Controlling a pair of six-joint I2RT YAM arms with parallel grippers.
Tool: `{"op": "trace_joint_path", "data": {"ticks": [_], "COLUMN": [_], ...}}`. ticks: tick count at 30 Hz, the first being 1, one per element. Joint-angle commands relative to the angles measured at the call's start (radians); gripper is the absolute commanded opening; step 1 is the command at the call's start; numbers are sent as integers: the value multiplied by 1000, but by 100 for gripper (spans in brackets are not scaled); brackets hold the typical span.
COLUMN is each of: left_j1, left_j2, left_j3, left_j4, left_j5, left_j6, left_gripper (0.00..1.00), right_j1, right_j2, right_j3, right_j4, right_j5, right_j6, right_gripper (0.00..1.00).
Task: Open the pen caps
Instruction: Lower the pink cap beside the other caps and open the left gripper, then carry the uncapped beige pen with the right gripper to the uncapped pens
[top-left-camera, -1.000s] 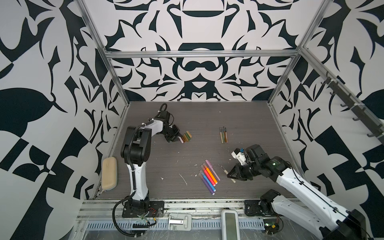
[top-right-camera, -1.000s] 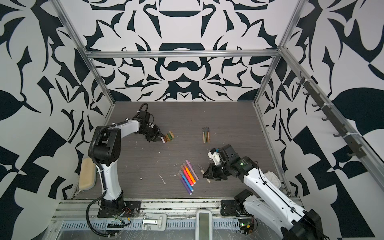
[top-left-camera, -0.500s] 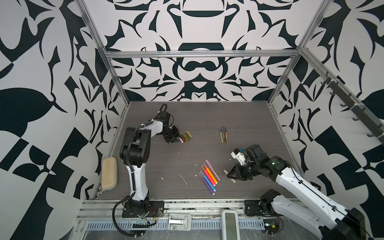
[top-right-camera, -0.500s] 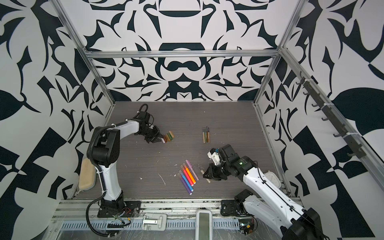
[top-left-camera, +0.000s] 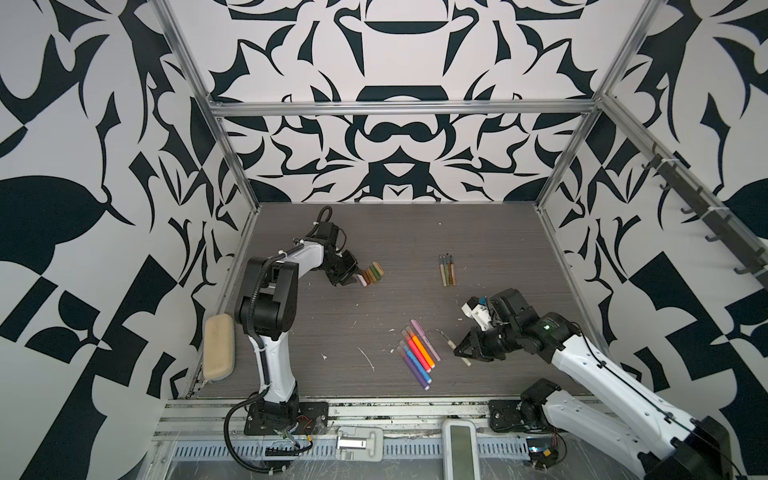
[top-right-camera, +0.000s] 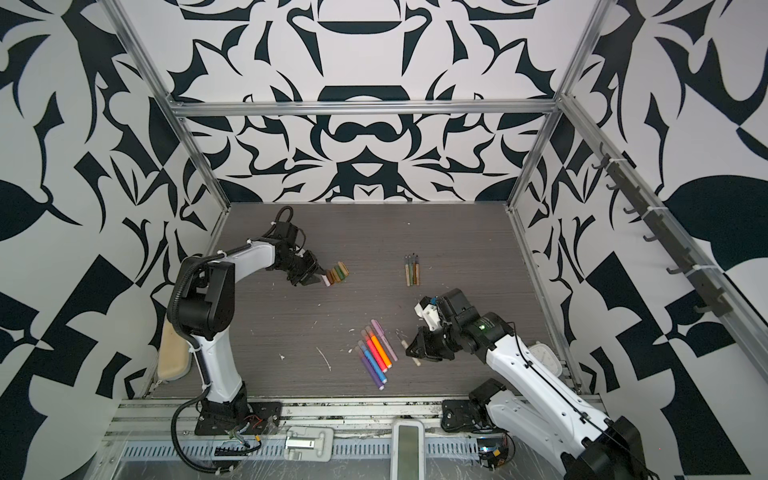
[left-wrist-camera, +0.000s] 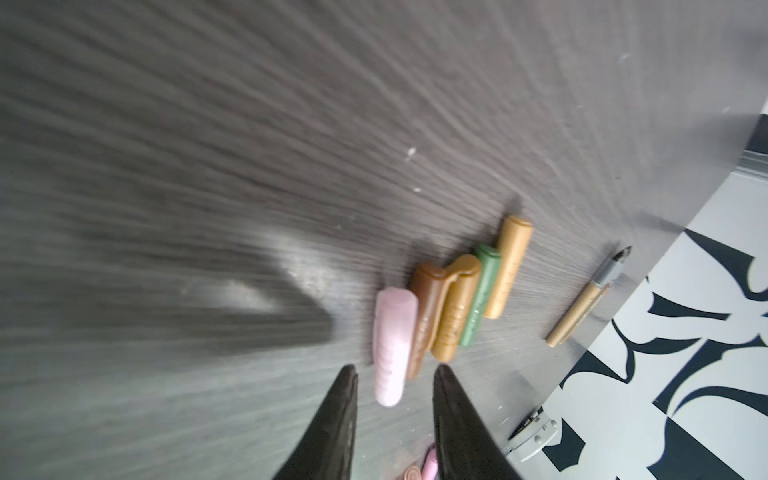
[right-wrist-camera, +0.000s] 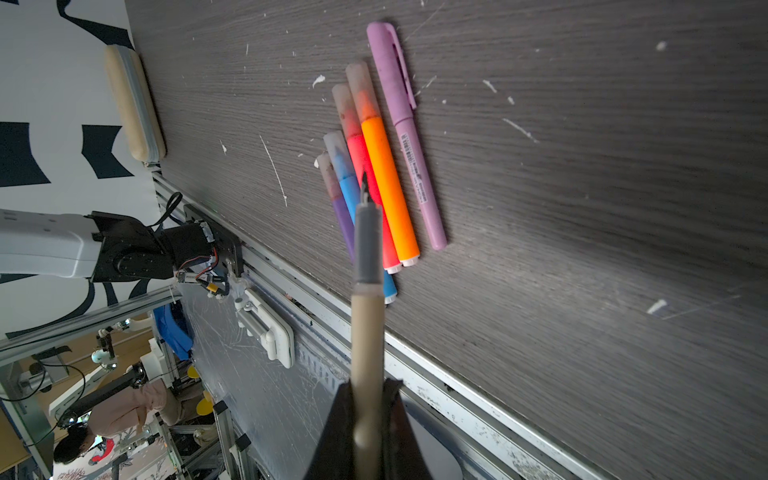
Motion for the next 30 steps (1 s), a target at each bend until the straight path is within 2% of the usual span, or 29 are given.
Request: {"op": "trace_joint_path", "data": {"ticks": [1,8,13,18,21,24,26,28,30], "left_j1": [-1,21,70,96,105,111,113,118,119], "left_j2": [-53,-118,-213,-318,-369,-421,-458,-503,-551], "left_j3": [-22,-100,-227,-263,-246,-242,-263,-323,-398], "left_j4": [35,77,123,90,42,26,35,112,208], "left_j5": [9,19,35,60,75,113,148,212,256], "left_j6": [-18,-28,-52,-36,-9,-7,-36,-130,-229], "left_gripper": [35,35,34,34,34,35,35,35,35], "right_j1": [-1,0,-15,-66,-107,-160,-194,-231,-255], "right_j2": [-10,9,50,134,193,244,274,302,311], "right_j3": [11,34,120,217,282,333,350,361,327], "right_j4": [22,21,-42,-71,-72,-33,9,44,162], "right_j5": [-11,12,111,209,290,385,449,545,552], "right_j6": [-3,-15,-93,-155,-157,-105,-61,6,0], "right_gripper": [0,0,0,0,0,0,0,0,0]}}
